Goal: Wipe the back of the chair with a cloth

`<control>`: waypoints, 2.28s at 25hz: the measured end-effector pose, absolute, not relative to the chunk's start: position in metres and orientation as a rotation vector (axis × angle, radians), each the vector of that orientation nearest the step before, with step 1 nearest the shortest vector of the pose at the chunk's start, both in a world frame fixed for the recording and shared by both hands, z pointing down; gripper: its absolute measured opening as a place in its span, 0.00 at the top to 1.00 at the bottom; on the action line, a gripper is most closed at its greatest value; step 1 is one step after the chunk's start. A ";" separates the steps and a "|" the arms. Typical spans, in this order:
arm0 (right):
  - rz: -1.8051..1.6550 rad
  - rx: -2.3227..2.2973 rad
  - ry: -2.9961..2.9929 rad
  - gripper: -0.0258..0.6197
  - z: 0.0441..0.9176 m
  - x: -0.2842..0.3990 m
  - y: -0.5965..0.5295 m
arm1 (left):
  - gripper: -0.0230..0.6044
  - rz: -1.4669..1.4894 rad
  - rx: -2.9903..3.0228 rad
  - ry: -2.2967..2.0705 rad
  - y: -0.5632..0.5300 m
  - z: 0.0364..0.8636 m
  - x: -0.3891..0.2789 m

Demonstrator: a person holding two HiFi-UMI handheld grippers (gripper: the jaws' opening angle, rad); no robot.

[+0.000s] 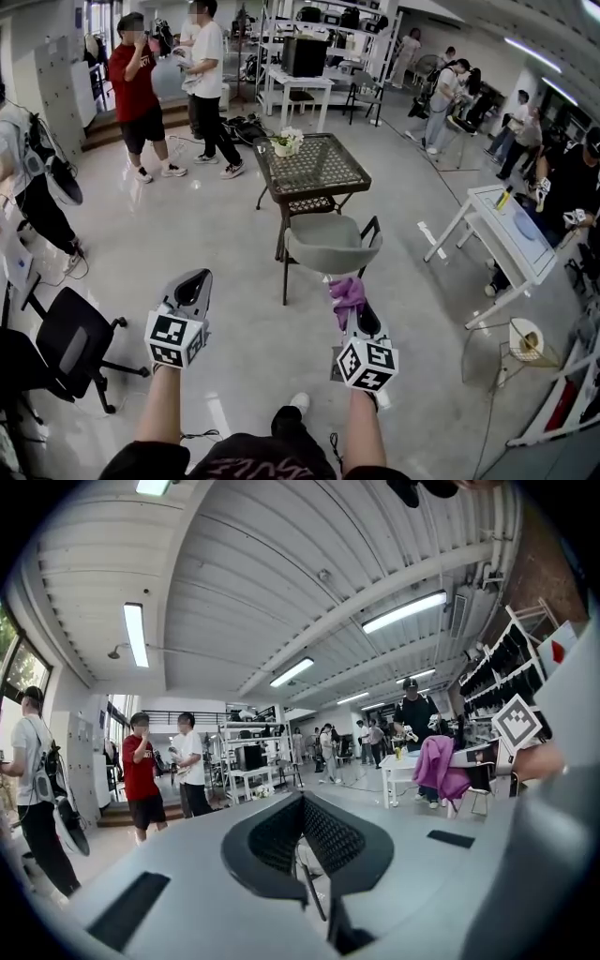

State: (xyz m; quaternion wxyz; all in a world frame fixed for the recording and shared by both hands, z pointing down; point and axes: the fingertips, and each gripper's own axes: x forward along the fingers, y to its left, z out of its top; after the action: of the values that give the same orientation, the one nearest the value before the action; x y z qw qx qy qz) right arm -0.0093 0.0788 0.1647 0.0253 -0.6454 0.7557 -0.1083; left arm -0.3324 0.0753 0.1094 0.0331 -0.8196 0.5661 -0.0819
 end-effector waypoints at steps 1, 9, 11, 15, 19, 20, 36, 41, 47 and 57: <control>-0.344 -1.996 2.338 0.84 0.168 -0.004 0.065 | 0.95 -0.262 -2.525 1.743 0.062 0.113 -0.327; -0.393 -1.986 2.370 0.84 0.183 0.040 -0.030 | 0.95 -0.330 -2.522 1.766 -0.033 0.124 -0.280; -0.394 -1.979 2.381 0.84 0.187 0.049 -0.048 | 0.95 -0.342 -2.515 1.770 -0.050 0.126 -0.268; -0.395 -1.974 2.390 0.84 0.193 0.063 -0.074 | 0.95 -0.361 -2.505 1.771 -0.074 0.129 -0.249; -0.411 -1.986 2.395 0.84 0.203 0.070 -0.088 | 0.95 -0.369 -2.511 1.779 -0.088 0.137 -0.242; -0.414 -1.989 2.398 0.84 0.205 0.069 -0.090 | 0.95 -0.369 -2.516 1.782 -0.092 0.139 -0.241; -0.458 -2.017 2.438 0.84 0.275 0.016 -0.134 | 0.95 -0.397 -2.623 1.732 -0.148 0.216 -0.259; -0.472 -2.037 2.447 0.84 0.309 -0.002 -0.159 | 0.95 -0.406 -2.677 1.705 -0.178 0.257 -0.263; -0.476 -2.068 2.458 0.84 0.345 -0.012 -0.189 | 0.95 -0.435 -2.739 1.660 -0.210 0.303 -0.258; -0.466 -2.125 2.432 0.84 0.387 -0.032 -0.218 | 0.95 -0.440 -2.824 1.557 -0.249 0.354 -0.261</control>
State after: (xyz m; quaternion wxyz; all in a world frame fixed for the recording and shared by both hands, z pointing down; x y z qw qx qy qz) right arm -0.0318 -0.2183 0.3871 -0.0605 -0.6501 0.7439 -0.1426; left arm -0.2612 -0.2493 0.3543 -0.0564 -0.8664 0.4775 -0.1348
